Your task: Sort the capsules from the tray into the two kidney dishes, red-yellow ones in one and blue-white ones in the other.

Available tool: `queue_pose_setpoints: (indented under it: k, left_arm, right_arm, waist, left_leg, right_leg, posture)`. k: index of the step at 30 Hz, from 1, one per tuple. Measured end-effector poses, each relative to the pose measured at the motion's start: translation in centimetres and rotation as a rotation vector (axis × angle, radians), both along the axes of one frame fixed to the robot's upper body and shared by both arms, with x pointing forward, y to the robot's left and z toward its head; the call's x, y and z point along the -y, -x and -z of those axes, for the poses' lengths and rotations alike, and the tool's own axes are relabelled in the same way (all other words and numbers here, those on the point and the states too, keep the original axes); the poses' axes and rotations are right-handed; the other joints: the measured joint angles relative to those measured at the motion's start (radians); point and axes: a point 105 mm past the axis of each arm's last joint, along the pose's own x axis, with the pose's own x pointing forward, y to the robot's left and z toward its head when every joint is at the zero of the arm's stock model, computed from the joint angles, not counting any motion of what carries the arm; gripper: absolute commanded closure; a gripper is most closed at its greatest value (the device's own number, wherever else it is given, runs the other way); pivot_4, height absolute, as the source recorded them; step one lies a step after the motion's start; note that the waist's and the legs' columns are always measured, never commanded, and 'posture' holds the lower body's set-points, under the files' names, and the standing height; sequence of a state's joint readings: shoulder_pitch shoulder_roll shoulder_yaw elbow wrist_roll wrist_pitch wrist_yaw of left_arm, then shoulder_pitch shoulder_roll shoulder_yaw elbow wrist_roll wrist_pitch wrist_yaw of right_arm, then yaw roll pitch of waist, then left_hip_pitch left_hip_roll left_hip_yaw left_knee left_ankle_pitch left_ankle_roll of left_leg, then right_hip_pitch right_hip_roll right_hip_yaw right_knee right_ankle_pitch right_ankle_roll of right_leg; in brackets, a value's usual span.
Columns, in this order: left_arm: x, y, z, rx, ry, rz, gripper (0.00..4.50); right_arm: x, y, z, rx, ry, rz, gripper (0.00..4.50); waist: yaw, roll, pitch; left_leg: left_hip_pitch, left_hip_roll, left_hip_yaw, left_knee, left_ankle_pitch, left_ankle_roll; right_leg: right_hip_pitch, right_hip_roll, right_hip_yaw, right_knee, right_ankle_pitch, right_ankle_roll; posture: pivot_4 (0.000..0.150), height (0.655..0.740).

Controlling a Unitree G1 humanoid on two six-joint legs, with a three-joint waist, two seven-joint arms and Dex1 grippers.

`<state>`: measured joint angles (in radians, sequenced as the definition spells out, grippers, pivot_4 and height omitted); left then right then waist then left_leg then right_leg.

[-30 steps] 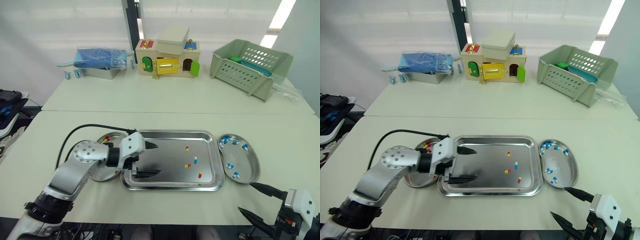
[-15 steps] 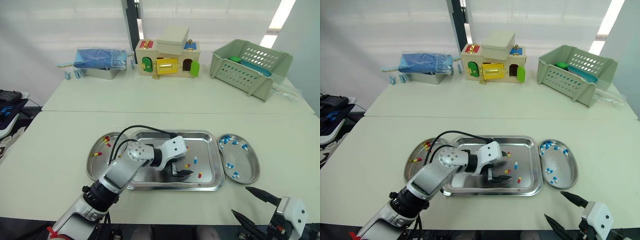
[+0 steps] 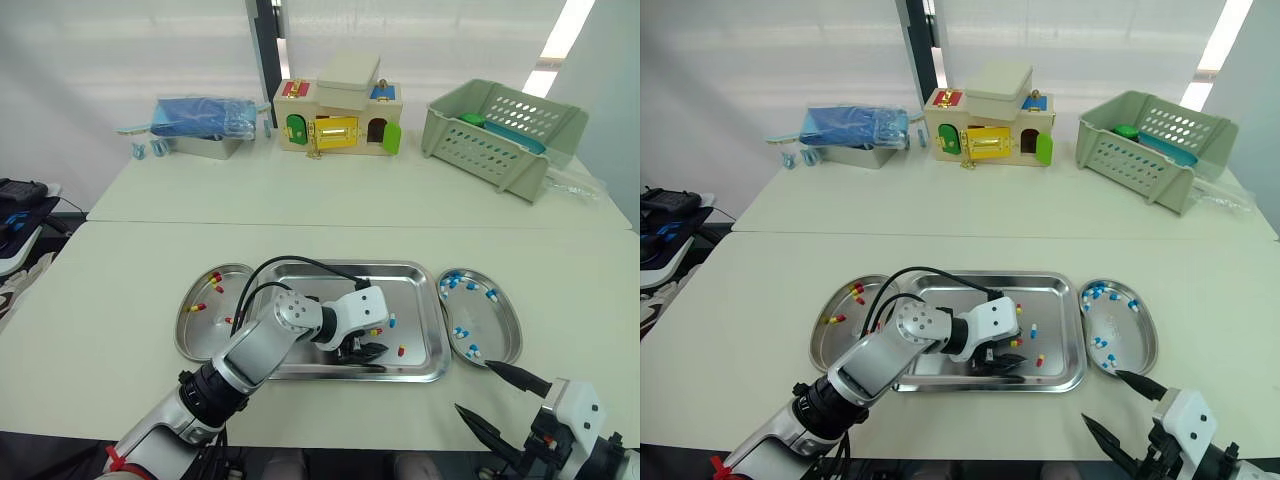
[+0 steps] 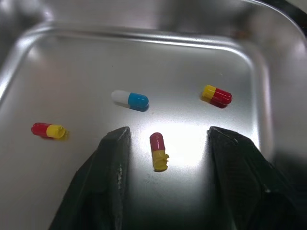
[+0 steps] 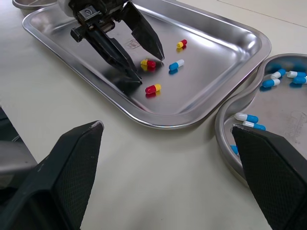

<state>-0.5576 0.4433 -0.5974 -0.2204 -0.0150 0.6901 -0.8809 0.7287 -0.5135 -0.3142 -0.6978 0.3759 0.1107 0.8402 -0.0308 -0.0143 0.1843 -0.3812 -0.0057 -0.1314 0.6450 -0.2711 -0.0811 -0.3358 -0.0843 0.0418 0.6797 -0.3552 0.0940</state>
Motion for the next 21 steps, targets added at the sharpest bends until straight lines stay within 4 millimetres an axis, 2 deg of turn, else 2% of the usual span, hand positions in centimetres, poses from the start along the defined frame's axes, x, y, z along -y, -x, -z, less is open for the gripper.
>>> queue_pose_setpoints:
  k: [5, 16, 21]
  left_arm:
    - [-0.37, -0.4, -0.13, 0.025, -0.024, -0.009, 4.47]
    - [-0.46, -0.75, -0.24, 0.032, -0.03, -0.006, 4.47]
    - [-0.79, -0.52, -0.28, -0.023, -0.014, 0.0, 4.47]
  right_arm:
    - [-0.02, 0.2, 0.09, -0.007, 0.0, -0.004, 0.0]
    - [-0.09, 0.78, 0.31, -0.009, -0.001, -0.023, 0.0]
    - [-0.32, 0.9, 0.47, -0.012, -0.009, -0.039, 0.0]
  waist:
    - [0.0, 0.0, 0.0]
    - [0.0, 0.001, -0.001]
    - [0.0, 0.001, -0.001]
  left_leg:
    - [0.0, 0.0, 0.0, 0.0, 0.0, 0.0]
    - [0.001, 0.0, 0.0, 0.0, 0.0, 0.0]
    - [0.0, 0.0, 0.0, 0.0, 0.0, 0.0]
  right_leg:
    - [0.0, 0.0, 0.0, 0.0, 0.0, 0.0]
    - [0.001, 0.0, 0.0, 0.0, 0.0, 0.0]
    - [0.0, 0.0, 0.0, 0.0, 0.0, 0.0]
  posture:
    - [0.15, 0.74]
    - [0.15, 0.74]
    - [0.15, 0.74]
